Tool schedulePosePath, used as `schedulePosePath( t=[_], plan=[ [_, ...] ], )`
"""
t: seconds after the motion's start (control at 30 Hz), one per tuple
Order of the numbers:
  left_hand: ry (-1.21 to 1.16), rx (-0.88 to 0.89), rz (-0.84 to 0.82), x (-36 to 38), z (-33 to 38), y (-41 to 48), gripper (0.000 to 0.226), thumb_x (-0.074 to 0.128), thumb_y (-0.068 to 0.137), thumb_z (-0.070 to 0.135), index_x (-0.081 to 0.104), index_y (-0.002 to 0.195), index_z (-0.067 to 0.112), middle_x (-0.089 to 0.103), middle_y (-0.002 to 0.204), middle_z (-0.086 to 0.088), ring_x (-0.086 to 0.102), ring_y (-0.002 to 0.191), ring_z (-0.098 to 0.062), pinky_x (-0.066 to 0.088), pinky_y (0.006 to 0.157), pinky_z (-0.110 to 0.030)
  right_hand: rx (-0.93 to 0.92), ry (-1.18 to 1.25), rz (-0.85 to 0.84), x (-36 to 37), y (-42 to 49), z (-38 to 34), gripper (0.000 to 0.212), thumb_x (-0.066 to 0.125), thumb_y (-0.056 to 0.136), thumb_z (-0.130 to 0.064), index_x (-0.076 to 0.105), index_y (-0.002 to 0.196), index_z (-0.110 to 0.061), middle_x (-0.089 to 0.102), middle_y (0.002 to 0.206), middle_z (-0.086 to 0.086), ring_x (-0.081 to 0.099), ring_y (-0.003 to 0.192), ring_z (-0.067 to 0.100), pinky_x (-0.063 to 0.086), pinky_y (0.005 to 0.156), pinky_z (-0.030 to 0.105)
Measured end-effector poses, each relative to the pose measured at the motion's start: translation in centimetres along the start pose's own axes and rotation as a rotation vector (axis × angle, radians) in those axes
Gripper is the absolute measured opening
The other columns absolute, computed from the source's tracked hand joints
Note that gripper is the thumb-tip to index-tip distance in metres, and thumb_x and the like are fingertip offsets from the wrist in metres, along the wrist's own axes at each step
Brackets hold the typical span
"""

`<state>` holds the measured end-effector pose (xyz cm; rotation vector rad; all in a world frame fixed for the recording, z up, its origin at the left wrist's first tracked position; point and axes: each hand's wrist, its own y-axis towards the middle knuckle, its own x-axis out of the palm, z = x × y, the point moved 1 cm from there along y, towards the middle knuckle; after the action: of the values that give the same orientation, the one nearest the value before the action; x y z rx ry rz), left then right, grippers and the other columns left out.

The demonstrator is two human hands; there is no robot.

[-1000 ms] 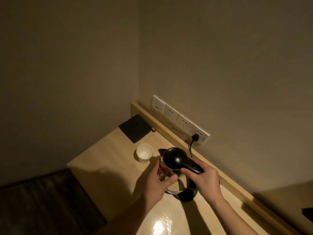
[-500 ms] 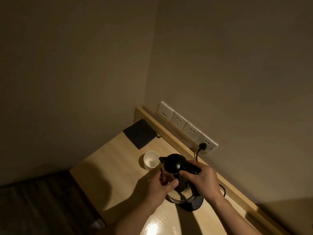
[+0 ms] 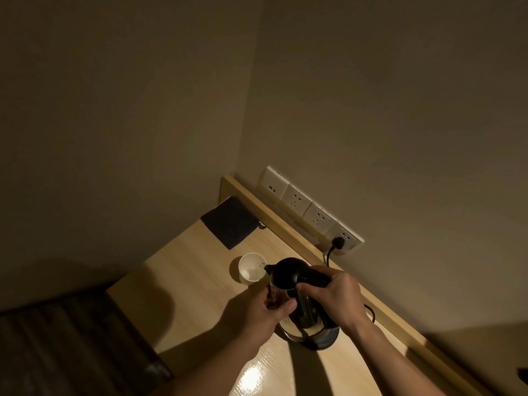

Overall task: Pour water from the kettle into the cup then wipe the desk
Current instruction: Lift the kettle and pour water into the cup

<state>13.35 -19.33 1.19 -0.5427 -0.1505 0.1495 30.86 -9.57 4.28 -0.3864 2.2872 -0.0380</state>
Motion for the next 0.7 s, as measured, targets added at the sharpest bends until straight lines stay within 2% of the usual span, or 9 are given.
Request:
schedulePosePath(
  t=[0.07, 0.17, 0.3, 0.37, 0.43, 0.53, 0.63, 0.7],
  plan=[
    [0.009, -0.003, 0.002, -0.1, 0.1, 0.0, 0.043, 0.08, 0.091, 0.023, 0.065, 0.131, 0.025, 0.072, 0.113, 0.016, 0.065, 0.108, 0.002, 0.049, 0.068, -0.001, -0.009, -0.023, -0.005, 0.0, 0.1, -0.3, 0.054, 0.086, 0.079, -0.052, 0.073, 0.125, -0.028, 0.074, 0.105, -0.021, 0.069, 0.09, -0.01, 0.058, 0.067, 0.011],
    [0.045, 0.002, 0.011, -0.2, 0.1, 0.1, 0.04, 0.079, 0.092, 0.026, 0.067, 0.13, 0.024, 0.072, 0.108, 0.019, 0.062, 0.09, 0.014, 0.045, 0.064, 0.002, -0.02, -0.083, -0.007, -0.1, 0.3, -0.8, 0.055, 0.084, 0.08, -0.053, 0.073, 0.128, -0.027, 0.076, 0.112, -0.015, 0.071, 0.093, -0.001, 0.059, 0.07, 0.013],
    [0.063, 0.004, 0.004, -0.3, 0.1, 0.1, 0.037, 0.078, 0.093, 0.029, 0.068, 0.129, 0.023, 0.074, 0.112, 0.013, 0.063, 0.092, 0.01, 0.045, 0.063, 0.002, -0.025, -0.116, -0.003, -0.1, 0.4, -1.3, 0.055, 0.083, 0.081, -0.054, 0.073, 0.127, -0.026, 0.077, 0.113, -0.012, 0.07, 0.092, 0.002, 0.057, 0.069, 0.012],
    [0.052, -0.004, 0.005, -0.3, 0.1, 0.0, 0.035, 0.078, 0.093, 0.028, 0.07, 0.127, 0.019, 0.075, 0.107, 0.013, 0.067, 0.086, 0.011, 0.046, 0.062, 0.001, -0.024, -0.129, -0.005, -0.1, 0.4, -1.4, 0.055, 0.083, 0.081, -0.054, 0.073, 0.127, -0.026, 0.077, 0.113, -0.011, 0.07, 0.092, 0.002, 0.057, 0.07, 0.013],
    [0.048, -0.019, 0.006, -0.2, 0.1, -0.1, 0.034, 0.078, 0.093, 0.028, 0.071, 0.125, 0.018, 0.075, 0.102, 0.016, 0.066, 0.081, 0.018, 0.045, 0.061, 0.001, -0.019, -0.143, -0.009, -0.1, 0.4, -1.5, 0.054, 0.083, 0.081, -0.054, 0.073, 0.126, -0.026, 0.078, 0.111, -0.011, 0.071, 0.091, 0.003, 0.06, 0.072, 0.017],
    [0.043, -0.035, 0.011, -0.2, -0.1, -0.2, 0.032, 0.078, 0.093, 0.03, 0.072, 0.123, 0.02, 0.074, 0.098, 0.019, 0.064, 0.078, 0.021, 0.045, 0.058, 0.0, -0.015, -0.153, -0.021, -0.1, 0.6, -1.7, 0.053, 0.083, 0.08, -0.056, 0.074, 0.125, -0.028, 0.078, 0.106, -0.012, 0.071, 0.089, 0.003, 0.062, 0.074, 0.021],
    [0.046, -0.05, 0.02, 0.0, 0.1, -0.3, 0.031, 0.078, 0.093, 0.031, 0.072, 0.121, 0.019, 0.074, 0.096, 0.018, 0.063, 0.075, 0.022, 0.045, 0.057, 0.0, -0.013, -0.154, -0.025, -0.2, 0.7, -1.9, 0.052, 0.083, 0.08, -0.056, 0.074, 0.123, -0.029, 0.076, 0.102, -0.016, 0.07, 0.084, -0.001, 0.06, 0.069, 0.017],
    [0.046, -0.055, 0.021, 0.0, 0.3, -0.4, 0.031, 0.078, 0.093, 0.032, 0.072, 0.121, 0.021, 0.075, 0.098, 0.018, 0.066, 0.078, 0.017, 0.046, 0.057, -0.001, -0.016, -0.159, -0.023, -0.2, 0.6, -2.0, 0.052, 0.083, 0.079, -0.055, 0.074, 0.123, -0.028, 0.074, 0.1, -0.018, 0.068, 0.082, -0.004, 0.057, 0.066, 0.014]
  ],
)
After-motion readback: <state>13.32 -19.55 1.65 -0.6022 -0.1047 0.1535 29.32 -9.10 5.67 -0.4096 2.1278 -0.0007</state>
